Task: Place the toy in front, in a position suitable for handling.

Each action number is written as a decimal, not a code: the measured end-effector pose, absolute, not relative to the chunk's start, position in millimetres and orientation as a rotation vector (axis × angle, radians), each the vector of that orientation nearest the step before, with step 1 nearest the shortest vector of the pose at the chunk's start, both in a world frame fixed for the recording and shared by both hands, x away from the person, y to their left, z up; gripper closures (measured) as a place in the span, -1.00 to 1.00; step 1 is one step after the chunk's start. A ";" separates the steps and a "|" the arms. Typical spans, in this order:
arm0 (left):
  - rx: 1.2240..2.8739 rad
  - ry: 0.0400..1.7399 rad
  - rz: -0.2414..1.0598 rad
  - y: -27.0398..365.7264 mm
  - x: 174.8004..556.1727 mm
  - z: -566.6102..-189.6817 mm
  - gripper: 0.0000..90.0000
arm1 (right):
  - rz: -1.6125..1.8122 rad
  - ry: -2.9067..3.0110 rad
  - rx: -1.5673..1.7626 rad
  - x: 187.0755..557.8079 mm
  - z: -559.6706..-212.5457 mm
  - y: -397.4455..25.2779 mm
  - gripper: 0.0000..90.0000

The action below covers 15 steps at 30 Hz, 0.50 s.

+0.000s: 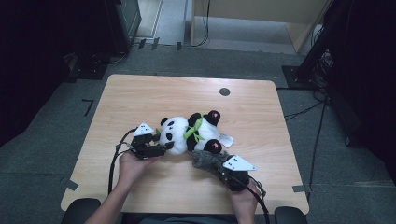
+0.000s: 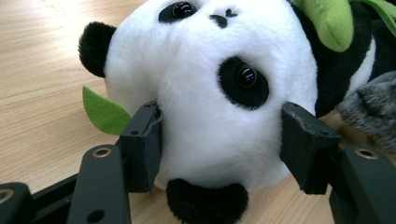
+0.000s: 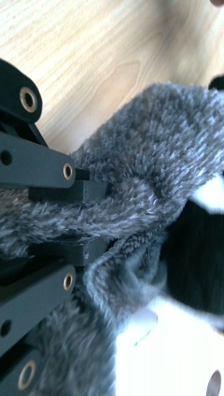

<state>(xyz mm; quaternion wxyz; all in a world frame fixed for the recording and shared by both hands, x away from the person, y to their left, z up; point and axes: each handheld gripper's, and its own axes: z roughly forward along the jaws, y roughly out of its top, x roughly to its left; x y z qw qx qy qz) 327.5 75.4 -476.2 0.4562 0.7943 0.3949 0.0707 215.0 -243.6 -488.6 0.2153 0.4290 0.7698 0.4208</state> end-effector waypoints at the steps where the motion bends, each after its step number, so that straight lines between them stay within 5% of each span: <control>1: 1.959 0.974 0.174 75.3 327.5 -476.1 -0.18 | 1.166 2.126 1.202 214.8 -488.0 -246.8 0.75; 15: 1.963 0.975 0.177 75.0 327.1 -476.0 -0.18 | 1.397 2.126 1.054 206.6 -457.8 -232.0 0.76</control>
